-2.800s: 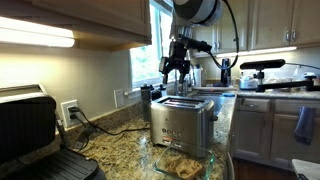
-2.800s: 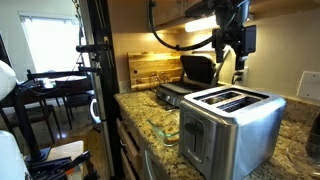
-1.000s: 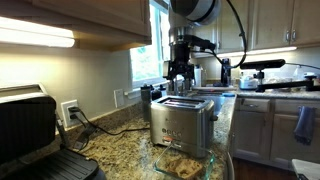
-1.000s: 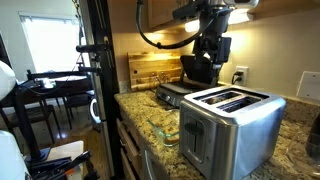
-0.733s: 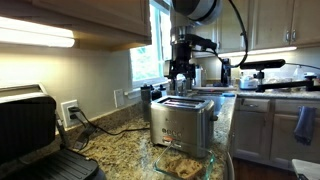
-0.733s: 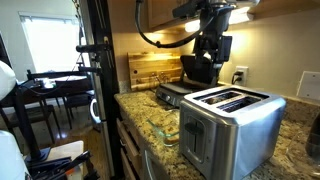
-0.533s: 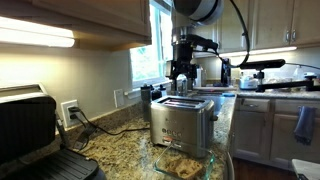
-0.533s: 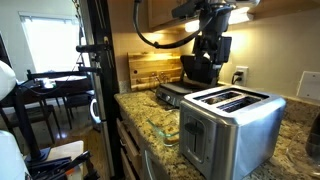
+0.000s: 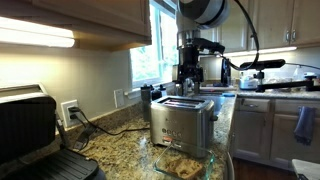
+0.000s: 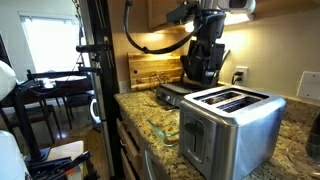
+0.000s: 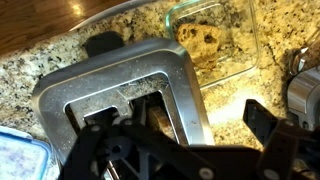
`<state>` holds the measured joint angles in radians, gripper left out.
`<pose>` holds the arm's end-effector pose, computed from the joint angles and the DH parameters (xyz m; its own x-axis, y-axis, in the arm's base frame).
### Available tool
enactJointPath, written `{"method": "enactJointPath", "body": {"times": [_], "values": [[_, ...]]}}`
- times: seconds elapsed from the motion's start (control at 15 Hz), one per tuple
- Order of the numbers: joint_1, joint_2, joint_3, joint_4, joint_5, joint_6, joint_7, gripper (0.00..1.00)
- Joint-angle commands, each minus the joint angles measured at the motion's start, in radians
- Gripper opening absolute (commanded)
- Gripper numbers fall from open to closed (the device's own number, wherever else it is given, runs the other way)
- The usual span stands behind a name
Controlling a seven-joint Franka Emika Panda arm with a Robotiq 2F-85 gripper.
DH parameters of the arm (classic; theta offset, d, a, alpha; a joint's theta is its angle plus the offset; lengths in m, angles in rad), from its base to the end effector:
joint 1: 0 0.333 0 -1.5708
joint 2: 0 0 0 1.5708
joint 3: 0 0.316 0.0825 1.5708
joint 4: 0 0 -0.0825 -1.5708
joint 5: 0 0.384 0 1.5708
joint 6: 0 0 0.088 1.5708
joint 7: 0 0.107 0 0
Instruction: Put a slice of bread in the toaster and push the toaster lever down
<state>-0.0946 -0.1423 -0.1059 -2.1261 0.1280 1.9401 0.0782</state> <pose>0.4966 -0.0936 0.4684 0.9468 -0.3164 -0.0580 -0.3214 -0.9383 -0.1276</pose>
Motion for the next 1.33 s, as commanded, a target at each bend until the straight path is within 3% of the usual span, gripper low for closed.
{"method": "enactJointPath", "body": {"times": [0.0, 0.67, 1.27], "values": [[-0.013, -0.067, -0.008, -0.066, -0.008, -0.009, 0.003, 1.0], [-0.034, -0.158, -0.032, -0.157, -0.016, -0.007, -0.002, 1.0], [-0.033, -0.175, -0.024, -0.192, -0.095, -0.006, -0.068, 1.0]]}}
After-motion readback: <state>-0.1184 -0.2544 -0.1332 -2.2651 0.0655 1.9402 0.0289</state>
